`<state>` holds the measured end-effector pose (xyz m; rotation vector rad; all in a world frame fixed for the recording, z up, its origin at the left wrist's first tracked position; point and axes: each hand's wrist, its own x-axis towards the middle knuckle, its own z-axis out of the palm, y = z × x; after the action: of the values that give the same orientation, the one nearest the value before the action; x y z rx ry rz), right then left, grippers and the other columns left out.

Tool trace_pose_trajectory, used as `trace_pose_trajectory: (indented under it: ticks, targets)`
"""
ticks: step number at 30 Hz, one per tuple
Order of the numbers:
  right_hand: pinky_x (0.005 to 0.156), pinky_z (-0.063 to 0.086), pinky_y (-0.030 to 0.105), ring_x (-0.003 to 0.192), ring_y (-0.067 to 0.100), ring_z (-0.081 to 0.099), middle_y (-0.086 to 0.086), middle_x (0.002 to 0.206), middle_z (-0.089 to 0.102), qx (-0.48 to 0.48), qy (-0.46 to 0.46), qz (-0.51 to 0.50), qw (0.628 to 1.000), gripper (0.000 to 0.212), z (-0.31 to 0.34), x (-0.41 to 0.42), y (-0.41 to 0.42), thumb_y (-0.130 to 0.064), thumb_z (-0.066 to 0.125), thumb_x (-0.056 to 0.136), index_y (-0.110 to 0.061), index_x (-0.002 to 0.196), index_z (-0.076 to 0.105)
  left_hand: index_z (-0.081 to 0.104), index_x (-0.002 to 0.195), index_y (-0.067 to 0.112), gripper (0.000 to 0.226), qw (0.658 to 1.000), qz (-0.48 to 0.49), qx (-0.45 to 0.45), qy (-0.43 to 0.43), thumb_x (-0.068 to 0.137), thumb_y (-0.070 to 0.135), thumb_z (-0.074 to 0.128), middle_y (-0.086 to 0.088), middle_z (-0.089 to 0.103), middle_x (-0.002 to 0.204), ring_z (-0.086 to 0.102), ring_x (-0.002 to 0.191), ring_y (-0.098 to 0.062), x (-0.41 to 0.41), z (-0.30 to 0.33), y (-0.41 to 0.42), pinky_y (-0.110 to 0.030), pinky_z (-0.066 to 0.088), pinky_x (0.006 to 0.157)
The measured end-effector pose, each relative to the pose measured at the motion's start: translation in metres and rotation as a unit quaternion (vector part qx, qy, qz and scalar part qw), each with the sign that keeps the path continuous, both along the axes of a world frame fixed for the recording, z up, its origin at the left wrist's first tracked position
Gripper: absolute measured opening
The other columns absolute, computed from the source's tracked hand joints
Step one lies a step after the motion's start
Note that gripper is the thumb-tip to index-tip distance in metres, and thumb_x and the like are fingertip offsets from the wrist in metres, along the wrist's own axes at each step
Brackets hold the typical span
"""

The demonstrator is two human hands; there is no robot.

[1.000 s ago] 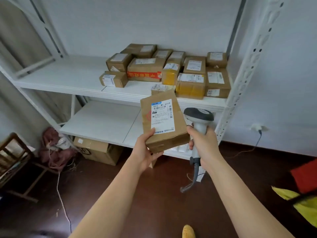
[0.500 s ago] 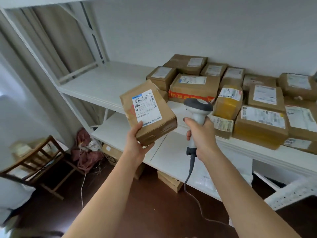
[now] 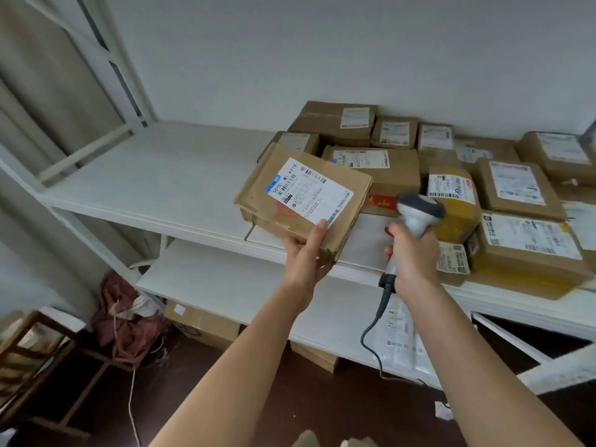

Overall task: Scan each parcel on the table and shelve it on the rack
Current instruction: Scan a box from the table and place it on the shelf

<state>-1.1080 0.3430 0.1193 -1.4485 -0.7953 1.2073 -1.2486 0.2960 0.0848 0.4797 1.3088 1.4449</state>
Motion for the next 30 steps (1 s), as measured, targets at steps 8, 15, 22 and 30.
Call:
trace_pose_trajectory:
  ticks: [8, 15, 22, 30]
  targets:
    - [0.048, 0.045, 0.023, 0.053, 0.013, 0.051, 0.009, 0.087, 0.064, -0.003, -0.005, -0.014, 1.000, 0.022, -0.009, 0.010, 0.001, -0.011, 0.059, 0.090, -0.013, 0.112, 0.056, 0.044, 0.110, 0.031, 0.043, 0.997, -0.074, 0.001, -0.026, 0.084, 0.054, 0.068, -0.014, 0.057, 0.114, 0.067, 0.101, -0.032, 0.028, -0.014, 0.005, -0.042, 0.055, 0.095]
    - [0.056, 0.043, 0.022, 0.071, 0.015, 0.055, 0.005, 0.089, 0.062, 0.008, -0.015, -0.028, 0.999, 0.023, -0.010, 0.025, -0.005, -0.012, 0.057, 0.092, -0.013, 0.116, 0.056, 0.043, 0.114, 0.024, 0.041, 0.995, -0.088, -0.013, -0.046, 0.090, 0.049, 0.063, -0.012, 0.057, 0.105, 0.064, 0.088, -0.027, 0.052, -0.010, 0.006, -0.043, 0.056, 0.094]
    - [0.053, 0.047, 0.024, 0.055, 0.012, 0.051, 0.003, 0.074, 0.057, -0.002, -0.007, -0.004, 1.000, 0.016, -0.011, 0.032, -0.003, -0.010, 0.061, 0.090, -0.013, 0.105, 0.055, 0.038, 0.123, 0.021, 0.069, 0.996, -0.025, -0.078, -0.045, 0.079, 0.066, 0.067, -0.012, 0.057, 0.121, 0.064, 0.107, -0.027, 0.050, -0.021, 0.013, -0.040, 0.058, 0.088]
    - [0.041, 0.044, 0.014, 0.054, 0.010, 0.052, 0.003, 0.079, 0.061, -0.008, -0.005, 0.011, 1.000, 0.018, -0.012, 0.045, -0.008, -0.013, 0.064, 0.091, -0.012, 0.107, 0.057, 0.033, 0.136, 0.023, 0.092, 0.978, 0.024, -0.197, 0.072, 0.070, 0.082, 0.059, -0.008, 0.047, 0.132, 0.066, 0.094, -0.028, 0.046, -0.010, 0.031, -0.037, 0.062, 0.066]
